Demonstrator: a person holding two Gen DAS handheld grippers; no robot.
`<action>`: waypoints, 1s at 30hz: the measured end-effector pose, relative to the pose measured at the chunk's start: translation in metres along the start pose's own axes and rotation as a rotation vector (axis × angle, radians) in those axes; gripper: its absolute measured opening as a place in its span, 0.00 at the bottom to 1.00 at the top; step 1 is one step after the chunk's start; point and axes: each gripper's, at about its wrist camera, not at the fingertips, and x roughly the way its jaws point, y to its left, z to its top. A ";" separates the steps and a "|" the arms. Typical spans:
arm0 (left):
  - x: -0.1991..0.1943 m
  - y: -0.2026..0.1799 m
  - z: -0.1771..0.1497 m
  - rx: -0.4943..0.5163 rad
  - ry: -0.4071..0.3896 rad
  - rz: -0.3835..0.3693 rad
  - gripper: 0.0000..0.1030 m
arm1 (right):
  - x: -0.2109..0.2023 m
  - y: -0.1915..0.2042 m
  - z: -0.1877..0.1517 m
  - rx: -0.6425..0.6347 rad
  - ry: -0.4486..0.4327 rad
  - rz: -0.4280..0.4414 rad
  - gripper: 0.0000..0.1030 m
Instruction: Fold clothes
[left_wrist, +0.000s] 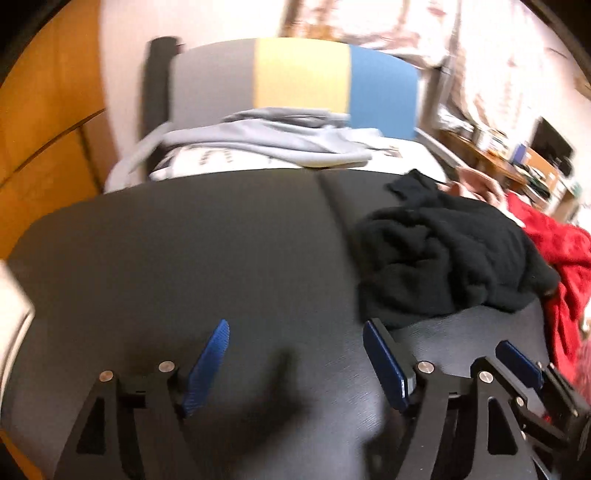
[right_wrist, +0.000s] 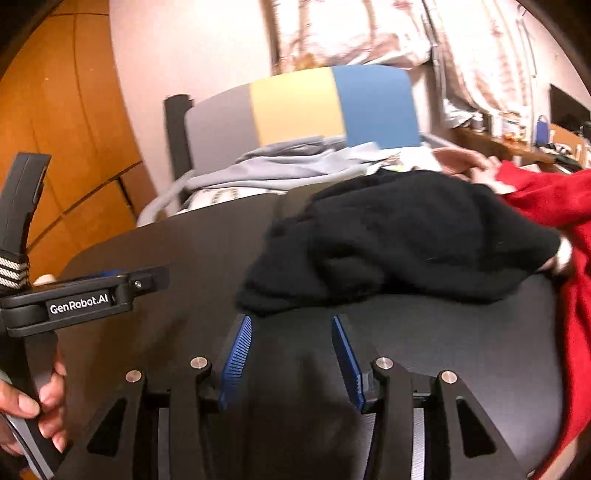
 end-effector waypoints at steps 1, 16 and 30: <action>-0.004 0.009 -0.003 -0.017 0.000 0.015 0.74 | -0.001 0.008 -0.002 0.000 0.006 0.020 0.45; -0.076 0.132 -0.061 -0.206 -0.052 0.425 0.86 | 0.020 0.177 0.002 -0.343 0.052 0.307 0.45; -0.147 0.282 -0.120 -0.566 -0.083 0.687 0.88 | 0.050 0.381 -0.022 -0.665 0.060 0.537 0.45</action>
